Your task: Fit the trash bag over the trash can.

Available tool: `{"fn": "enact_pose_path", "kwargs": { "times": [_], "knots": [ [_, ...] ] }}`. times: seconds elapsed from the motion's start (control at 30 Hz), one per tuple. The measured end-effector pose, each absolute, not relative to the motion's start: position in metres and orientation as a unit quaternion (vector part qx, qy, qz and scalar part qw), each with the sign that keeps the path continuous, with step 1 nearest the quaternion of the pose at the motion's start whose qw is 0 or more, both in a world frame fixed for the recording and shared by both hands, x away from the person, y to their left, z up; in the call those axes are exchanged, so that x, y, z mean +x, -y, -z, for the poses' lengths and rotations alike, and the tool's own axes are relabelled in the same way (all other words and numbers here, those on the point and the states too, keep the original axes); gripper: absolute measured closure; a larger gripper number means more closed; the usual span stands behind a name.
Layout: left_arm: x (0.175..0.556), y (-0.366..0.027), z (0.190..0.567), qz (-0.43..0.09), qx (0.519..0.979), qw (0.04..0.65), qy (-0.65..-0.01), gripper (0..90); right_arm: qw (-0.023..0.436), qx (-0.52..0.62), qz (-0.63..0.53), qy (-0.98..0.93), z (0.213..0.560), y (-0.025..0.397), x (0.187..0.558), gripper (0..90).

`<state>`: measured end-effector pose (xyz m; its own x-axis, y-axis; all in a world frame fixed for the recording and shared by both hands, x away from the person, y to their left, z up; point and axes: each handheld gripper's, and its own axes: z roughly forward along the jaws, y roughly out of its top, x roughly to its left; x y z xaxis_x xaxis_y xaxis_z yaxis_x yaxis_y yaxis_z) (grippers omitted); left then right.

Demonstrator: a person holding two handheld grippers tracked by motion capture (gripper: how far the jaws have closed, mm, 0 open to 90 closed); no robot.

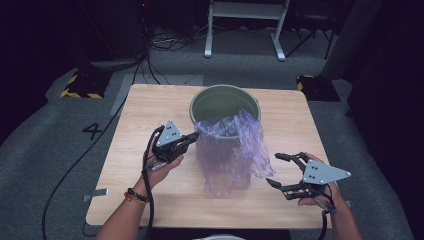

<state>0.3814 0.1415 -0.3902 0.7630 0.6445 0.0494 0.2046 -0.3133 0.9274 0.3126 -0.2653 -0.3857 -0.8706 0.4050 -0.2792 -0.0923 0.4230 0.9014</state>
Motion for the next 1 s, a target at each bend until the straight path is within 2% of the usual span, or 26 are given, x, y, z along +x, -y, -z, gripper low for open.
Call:
{"fn": "enact_pose_path", "kwargs": {
  "times": [0.03, 0.13, 0.23, 0.33, 0.4, 0.43, 0.5, 0.57, 0.6, 0.67, 0.77, 1.0],
  "knots": [
    [0.381, -0.142, 0.390, -0.211, 0.783, 0.519, -0.271, 90.0, 0.242, 0.098, -0.526, -0.809, 0.388, 0.263, 0.314, 26.2],
    [0.381, -0.142, 0.391, -0.208, 0.782, 0.521, -0.270, 90.0, 0.268, 0.106, -0.529, -0.798, 0.390, 0.257, 0.317, 43.7],
    [0.382, -0.144, 0.391, -0.205, 0.782, 0.524, -0.268, 89.9, 0.276, 0.099, -0.546, -0.785, 0.389, 0.253, 0.321, 68.1],
    [0.382, -0.144, 0.390, -0.204, 0.784, 0.523, -0.265, 85.5, 0.281, 0.091, -0.548, -0.783, 0.386, 0.248, 0.324, 82.0],
    [0.381, -0.144, 0.390, -0.206, 0.785, 0.520, -0.267, 80.6, 0.282, 0.085, -0.557, -0.777, 0.383, 0.245, 0.326, 88.0],
    [0.381, -0.144, 0.389, -0.204, 0.784, 0.522, -0.267, 74.6, 0.283, 0.086, -0.559, -0.775, 0.382, 0.244, 0.327, 89.4],
    [0.380, -0.145, 0.388, -0.209, 0.781, 0.519, -0.277, 56.4, 0.285, 0.089, -0.565, -0.769, 0.377, 0.241, 0.331, 89.8],
    [0.378, -0.147, 0.388, -0.195, 0.779, 0.529, -0.274, 46.8, 0.290, 0.096, -0.566, -0.766, 0.374, 0.238, 0.334, 90.0],
    [0.377, -0.147, 0.388, -0.197, 0.780, 0.525, -0.276, 37.7, 0.291, 0.100, -0.567, -0.764, 0.371, 0.236, 0.336, 90.0],
    [0.374, -0.149, 0.388, -0.197, 0.780, 0.527, -0.273, 27.3, 0.294, 0.104, -0.565, -0.764, 0.369, 0.233, 0.338, 90.0],
    [0.367, -0.148, 0.387, -0.204, 0.785, 0.524, -0.259, 19.8, 0.304, 0.111, -0.560, -0.763, 0.363, 0.226, 0.342, 90.0],
    [0.340, -0.138, 0.378, -0.192, 0.797, 0.536, -0.201, 16.3, 0.317, 0.124, -0.544, -0.767, 0.354, 0.212, 0.353, 90.0]
  ]
}}
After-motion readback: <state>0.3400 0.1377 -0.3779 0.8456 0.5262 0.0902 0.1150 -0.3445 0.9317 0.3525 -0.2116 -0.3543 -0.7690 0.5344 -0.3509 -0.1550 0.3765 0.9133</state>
